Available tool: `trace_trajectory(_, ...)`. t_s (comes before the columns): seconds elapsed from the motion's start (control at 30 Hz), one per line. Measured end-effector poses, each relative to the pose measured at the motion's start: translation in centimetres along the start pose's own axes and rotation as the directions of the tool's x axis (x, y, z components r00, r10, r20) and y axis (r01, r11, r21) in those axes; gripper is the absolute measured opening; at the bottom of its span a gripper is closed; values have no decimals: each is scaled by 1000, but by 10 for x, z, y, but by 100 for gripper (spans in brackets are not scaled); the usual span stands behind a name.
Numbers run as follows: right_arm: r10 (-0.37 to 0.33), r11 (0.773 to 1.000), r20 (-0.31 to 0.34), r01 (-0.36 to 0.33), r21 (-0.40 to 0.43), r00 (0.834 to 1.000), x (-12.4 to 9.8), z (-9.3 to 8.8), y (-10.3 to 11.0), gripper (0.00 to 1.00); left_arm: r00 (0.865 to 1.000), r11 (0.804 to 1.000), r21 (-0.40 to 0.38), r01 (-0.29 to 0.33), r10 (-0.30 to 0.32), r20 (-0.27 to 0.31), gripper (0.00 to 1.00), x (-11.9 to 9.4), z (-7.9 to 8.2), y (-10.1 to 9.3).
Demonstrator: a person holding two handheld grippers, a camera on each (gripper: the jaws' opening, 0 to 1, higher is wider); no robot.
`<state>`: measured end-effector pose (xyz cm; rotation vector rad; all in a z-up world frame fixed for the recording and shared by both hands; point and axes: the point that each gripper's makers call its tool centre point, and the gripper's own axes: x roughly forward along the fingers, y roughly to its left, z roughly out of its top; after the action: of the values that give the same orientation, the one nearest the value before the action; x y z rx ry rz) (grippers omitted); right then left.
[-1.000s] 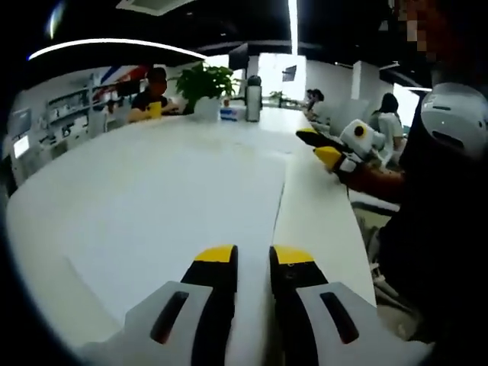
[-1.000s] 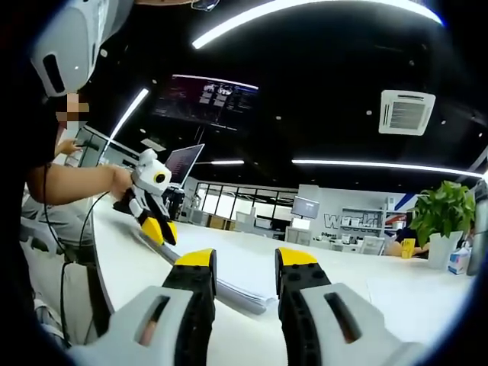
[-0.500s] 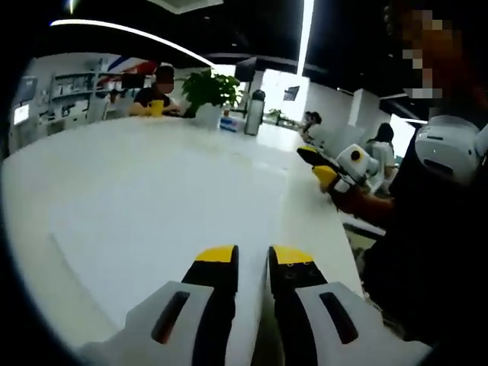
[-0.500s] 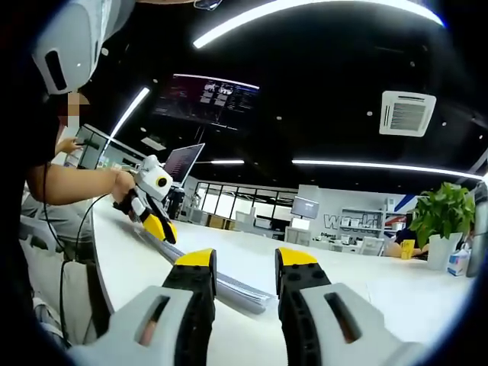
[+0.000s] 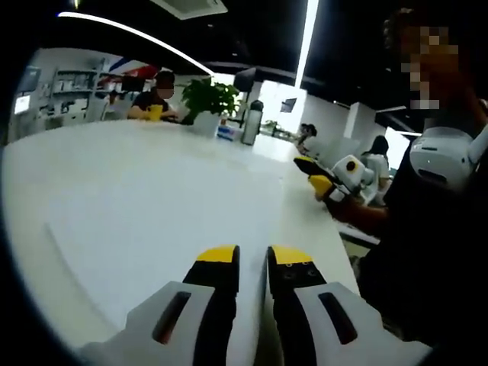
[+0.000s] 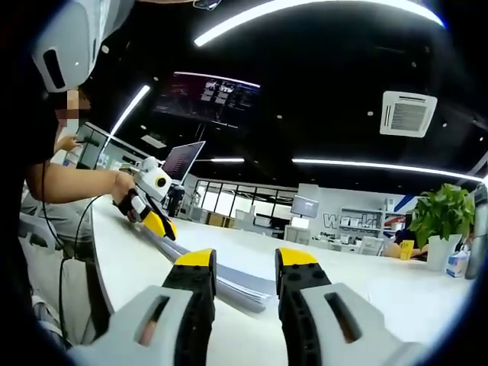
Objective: Grasp the top corner of one sheet in the document stack and pull a single sheet out from the document stack, separating that one sheet from the rest and lifting it clear until the single sheet is fully removed from the stack
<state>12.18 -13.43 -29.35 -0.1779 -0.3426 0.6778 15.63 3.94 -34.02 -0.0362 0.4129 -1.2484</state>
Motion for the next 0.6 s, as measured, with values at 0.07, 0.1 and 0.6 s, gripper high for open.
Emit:
trace_trajectory(0.07, -3, 1000, -7, 3, -1, 1000, 0, -1, 0, 31, 1000, 1000, 12, -3, 3, -4, 17, 1, 0, -1)
trace_trajectory(0.1, -8, 1000, -11, 8, 1, 1000, 1, -1, -2, 31, 1000, 1000, 16, -5, 5, -6, 17, 1, 0, -1)
trace_trajectory(0.6, -29, 999, -254, 23, -26, 967, 0, -24, -15, 35, 1000, 1000, 16, 11, -11, 7, 17, -1, 0, -2)
